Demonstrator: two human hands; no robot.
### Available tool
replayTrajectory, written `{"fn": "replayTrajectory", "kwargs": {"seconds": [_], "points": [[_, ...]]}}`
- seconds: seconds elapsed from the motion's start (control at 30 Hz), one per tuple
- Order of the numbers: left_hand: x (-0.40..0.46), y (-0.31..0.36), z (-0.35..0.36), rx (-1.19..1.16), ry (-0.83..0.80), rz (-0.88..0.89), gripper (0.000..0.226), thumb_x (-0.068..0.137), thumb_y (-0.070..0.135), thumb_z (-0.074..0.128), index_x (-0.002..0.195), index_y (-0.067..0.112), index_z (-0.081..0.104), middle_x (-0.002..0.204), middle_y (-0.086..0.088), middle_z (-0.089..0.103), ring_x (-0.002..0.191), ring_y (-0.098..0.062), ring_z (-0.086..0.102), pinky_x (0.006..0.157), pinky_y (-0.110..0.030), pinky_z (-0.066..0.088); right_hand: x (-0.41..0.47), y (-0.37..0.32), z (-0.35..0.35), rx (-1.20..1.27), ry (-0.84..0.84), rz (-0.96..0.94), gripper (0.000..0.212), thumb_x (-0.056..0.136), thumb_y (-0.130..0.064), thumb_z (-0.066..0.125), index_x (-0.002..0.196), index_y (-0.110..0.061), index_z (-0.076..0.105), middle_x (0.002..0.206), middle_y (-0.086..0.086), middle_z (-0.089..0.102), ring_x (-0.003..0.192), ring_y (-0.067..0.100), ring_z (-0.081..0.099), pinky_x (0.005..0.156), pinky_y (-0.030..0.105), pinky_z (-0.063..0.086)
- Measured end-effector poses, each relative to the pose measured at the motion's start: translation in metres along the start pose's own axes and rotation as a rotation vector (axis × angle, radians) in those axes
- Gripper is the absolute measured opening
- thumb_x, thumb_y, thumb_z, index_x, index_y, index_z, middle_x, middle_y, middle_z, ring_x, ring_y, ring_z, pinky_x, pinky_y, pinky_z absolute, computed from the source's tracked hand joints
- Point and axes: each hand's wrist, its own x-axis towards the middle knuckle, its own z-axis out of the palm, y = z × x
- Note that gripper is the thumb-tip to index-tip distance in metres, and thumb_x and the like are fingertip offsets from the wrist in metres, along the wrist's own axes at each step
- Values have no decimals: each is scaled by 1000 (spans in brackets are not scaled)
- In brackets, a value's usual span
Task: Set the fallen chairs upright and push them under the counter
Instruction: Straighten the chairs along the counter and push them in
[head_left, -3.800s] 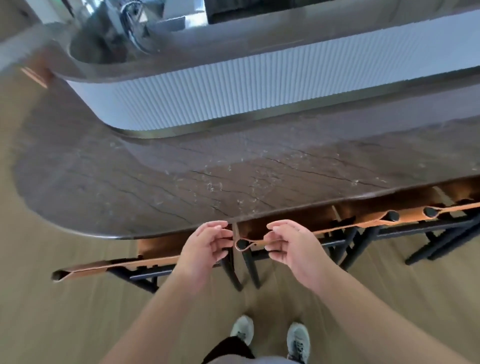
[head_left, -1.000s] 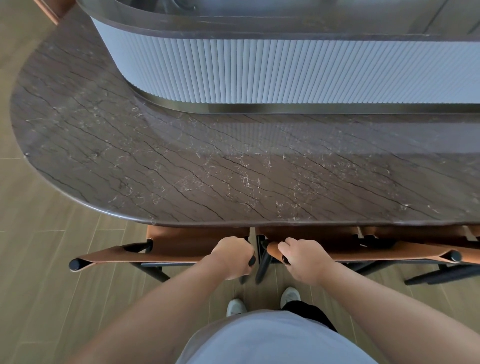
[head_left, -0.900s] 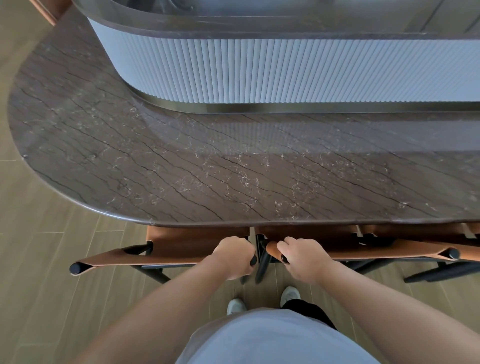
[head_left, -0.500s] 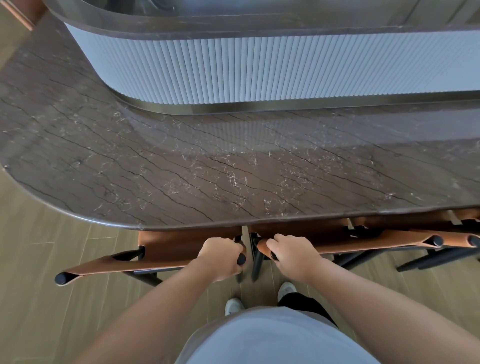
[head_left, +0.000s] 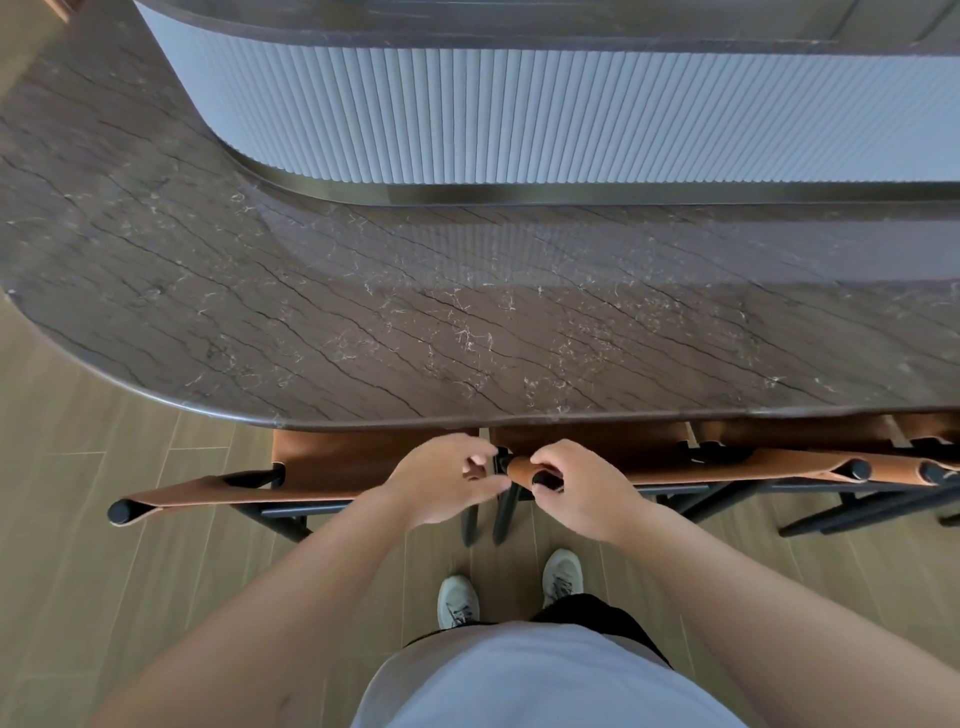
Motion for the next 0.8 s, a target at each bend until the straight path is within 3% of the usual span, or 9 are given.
{"fn": "replayTrajectory", "kwargs": {"seconds": [0.07,0.17,0.33,0.47,0.67,0.8], "points": [[0,13,-2,-313,99,-35,39,91,50,62,125,31,63,110,15,66,98,-3,61,73,-12,48,-4,0,-3,198,55,114,35,93,-30,60,127,-23,57,115,-11,55,107,8,56,87,23,44],[1,31,3,-714,175,-97,19,94,36,63,108,26,70,98,7,73,87,-10,66,74,-23,50,-10,7,-11,545,176,294,20,92,-26,64,112,-26,63,110,-10,64,103,12,62,84,26,47],[4,59,9,-984,213,-124,21,99,30,55,109,18,70,99,1,74,82,-11,64,72,-26,48,-30,26,-40,1063,332,421,12,96,-11,59,101,-15,69,102,9,72,100,25,69,93,39,55],[6,86,20,-1034,235,-136,21,100,29,53,112,20,68,101,-2,74,81,-11,66,75,-28,50,-50,58,-64,1238,413,449,18,96,-9,55,108,-6,69,99,13,72,96,29,69,89,39,56],[12,146,54,-985,343,-141,16,99,27,55,110,25,67,95,1,74,82,-13,66,76,-29,49,-90,124,-95,1298,435,426,23,100,-11,51,114,-3,66,107,17,71,97,30,69,86,37,56],[16,211,94,-967,365,-176,17,100,25,55,109,23,68,96,-2,74,84,-16,65,81,-36,53,-127,177,-118,1334,432,412,19,99,-10,52,106,-7,69,104,17,72,98,32,69,88,40,56]]}}
